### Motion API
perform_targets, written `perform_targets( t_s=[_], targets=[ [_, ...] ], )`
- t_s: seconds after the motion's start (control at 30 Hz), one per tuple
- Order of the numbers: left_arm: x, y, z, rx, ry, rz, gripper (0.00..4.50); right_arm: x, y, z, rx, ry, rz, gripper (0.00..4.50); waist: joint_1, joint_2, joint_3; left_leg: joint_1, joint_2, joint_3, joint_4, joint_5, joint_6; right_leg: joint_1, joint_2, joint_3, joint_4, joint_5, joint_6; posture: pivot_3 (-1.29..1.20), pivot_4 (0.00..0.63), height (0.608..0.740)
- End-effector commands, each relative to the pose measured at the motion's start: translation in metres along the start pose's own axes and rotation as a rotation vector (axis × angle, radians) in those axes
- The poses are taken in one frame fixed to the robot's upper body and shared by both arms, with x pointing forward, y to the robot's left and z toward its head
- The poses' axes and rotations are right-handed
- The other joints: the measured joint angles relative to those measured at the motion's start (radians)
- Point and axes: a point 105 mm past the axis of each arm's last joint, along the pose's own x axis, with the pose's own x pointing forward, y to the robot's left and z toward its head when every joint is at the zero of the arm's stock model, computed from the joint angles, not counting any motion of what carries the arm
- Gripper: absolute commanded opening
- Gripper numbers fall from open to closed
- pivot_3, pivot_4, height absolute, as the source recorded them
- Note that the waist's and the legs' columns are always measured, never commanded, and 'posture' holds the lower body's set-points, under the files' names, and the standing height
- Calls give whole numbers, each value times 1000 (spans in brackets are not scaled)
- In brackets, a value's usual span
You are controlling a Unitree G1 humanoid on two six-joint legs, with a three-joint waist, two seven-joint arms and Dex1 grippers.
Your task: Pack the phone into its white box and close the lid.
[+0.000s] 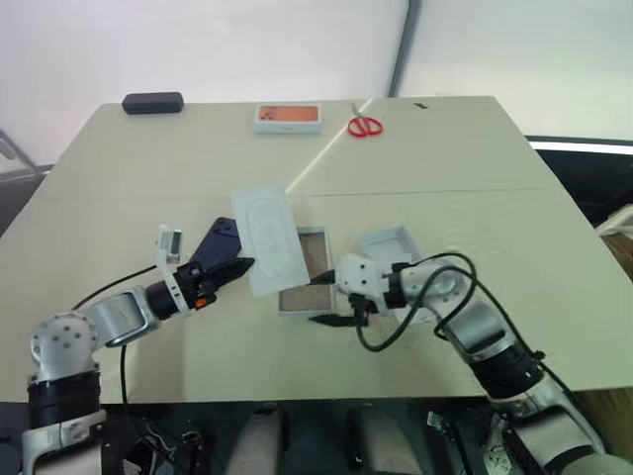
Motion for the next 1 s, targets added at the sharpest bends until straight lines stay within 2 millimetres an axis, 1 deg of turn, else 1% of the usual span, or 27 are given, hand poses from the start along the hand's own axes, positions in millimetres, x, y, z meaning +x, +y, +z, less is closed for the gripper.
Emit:
perform_targets(
  t_s=[0.03,0.1,0.17,0.23,0.4,0.47,0.53,0.57,0.6,0.67,0.7,0.8,0.93,1.0],
  targets=[
    [4,-2,1,9,5,-13,0,-25,-10,4,-26,-10,-72,3459,1,0,0,0,0,0,0,0,0,0,0,0,-1,0,0,0,150,740],
    [11,8,-7,16,38,33,0,-36,-16,-6,-18,18,-119,3459,0,0,0,0,0,0,0,0,0,0,-1,0,-1,0,0,0,150,740],
    [17,9,-14,20,77,32,0,-46,-22,-15,-9,46,-168,3459,-2,0,0,0,-1,0,0,0,0,0,-1,0,-1,0,0,0,150,740],
    [22,8,-17,12,91,21,0,-51,-26,-19,-3,57,-199,3459,-3,0,0,0,-1,1,0,0,0,0,0,0,-1,0,0,0,150,740],
    [32,8,-16,18,102,13,0,-51,-30,-18,-12,53,-237,3459,-2,-1,0,0,-1,0,0,0,0,0,1,0,-1,0,1,0,150,740],
    [32,9,-16,30,108,17,0,-49,-30,-17,-10,43,-247,3459,-2,-1,0,0,-1,0,0,0,0,0,1,0,-1,0,1,0,150,740],
    [33,11,-14,21,108,19,623,-48,-29,-17,-10,40,-249,3500,-2,-1,0,0,-1,0,0,0,0,0,0,0,-1,0,1,0,150,740],
    [33,8,-14,6,118,-5,952,-47,-29,-17,-9,40,-250,3500,-1,-1,0,0,-1,0,0,0,0,0,0,0,-1,0,1,0,150,740],
    [33,5,-14,2,125,-24,1485,-46,-29,-17,-8,39,-253,3500,-2,-1,0,0,-1,0,0,0,0,0,0,0,-1,0,1,0,150,740],
    [35,2,-17,12,144,-32,2319,-42,-31,-15,-5,24,-263,3500,-3,-1,0,0,-1,0,0,0,0,0,0,0,-1,0,1,0,150,740],
    [35,2,-17,15,150,-31,2896,-41,-32,-14,-3,18,-266,3500,-3,-1,0,0,-1,0,0,0,0,0,0,0,-1,0,1,0,150,740],
    [30,-2,-15,54,147,-42,4430,-36,-37,-6,-10,-12,-281,3500,-4,-1,0,0,-1,0,0,0,0,0,0,0,0,0,1,0,150,740],
    [25,-2,-2,174,94,5,4476,-35,-42,5,-8,-67,-302,3500,-3,-1,0,0,-1,0,0,0,0,0,0,0,0,0,1,0,150,740],
    [21,-6,8,217,46,-5,4476,-34,-45,14,-5,-112,-318,3500,-2,-1,0,0,0,0,0,0,0,0,0,0,-1,0,1,0,150,740]
  ],
)
